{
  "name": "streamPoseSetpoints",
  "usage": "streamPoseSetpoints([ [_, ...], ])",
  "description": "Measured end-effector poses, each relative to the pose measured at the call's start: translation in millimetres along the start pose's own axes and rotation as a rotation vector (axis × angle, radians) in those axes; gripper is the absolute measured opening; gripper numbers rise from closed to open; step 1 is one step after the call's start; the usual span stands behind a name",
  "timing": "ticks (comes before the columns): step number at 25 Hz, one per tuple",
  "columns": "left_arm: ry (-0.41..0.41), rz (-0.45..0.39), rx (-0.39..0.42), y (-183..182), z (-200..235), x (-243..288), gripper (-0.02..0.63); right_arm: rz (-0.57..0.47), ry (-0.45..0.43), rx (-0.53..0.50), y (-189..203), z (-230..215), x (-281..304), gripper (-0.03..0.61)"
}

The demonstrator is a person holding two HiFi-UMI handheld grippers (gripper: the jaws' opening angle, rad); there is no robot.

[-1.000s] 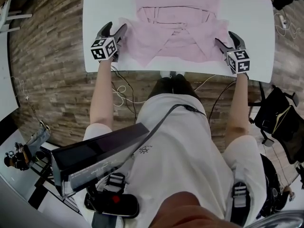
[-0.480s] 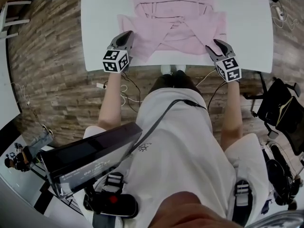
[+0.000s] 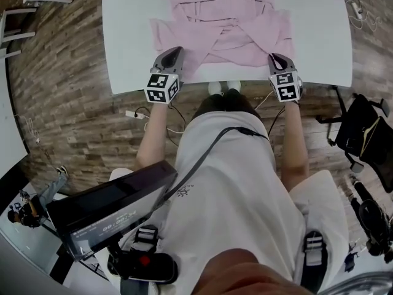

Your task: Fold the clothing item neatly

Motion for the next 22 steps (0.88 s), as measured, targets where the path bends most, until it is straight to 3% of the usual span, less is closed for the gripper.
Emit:
streamPoseSetpoints([
  [4,0.011,-0.01,0.034,-2.1,-2.1,-2.3,0.002,-0.015,0.071,-0.082,-20.1,-4.5,-14.4,0.021],
  [14,0.03,-0.035,0.102,-14.5,-1.2,-3.2,0.002,-0.068,0.295,-0.552,-120.6,-35.1,-18.5,0.021],
  [19,0.003,-0.032,0.107,-20.0,7.5,-1.9,0.002,-0.062,0.292,-0.797,-177.7,-56.9,16.2,0.021],
  [22,-0.033,-0.01,0.083,-10.3,16.6,3.5,0.002,-0.044,0.244,-0.923,-196.4,-65.7,54.3,0.021],
])
Point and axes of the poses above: the fingertips, and each gripper's own axes: x forward along the fingers, z to its left, y out of its underside, the point moved 4 cm from there along -x, backward along the fingers, and after that the axes turned 4 degrees about x, right-handed, at the moved point
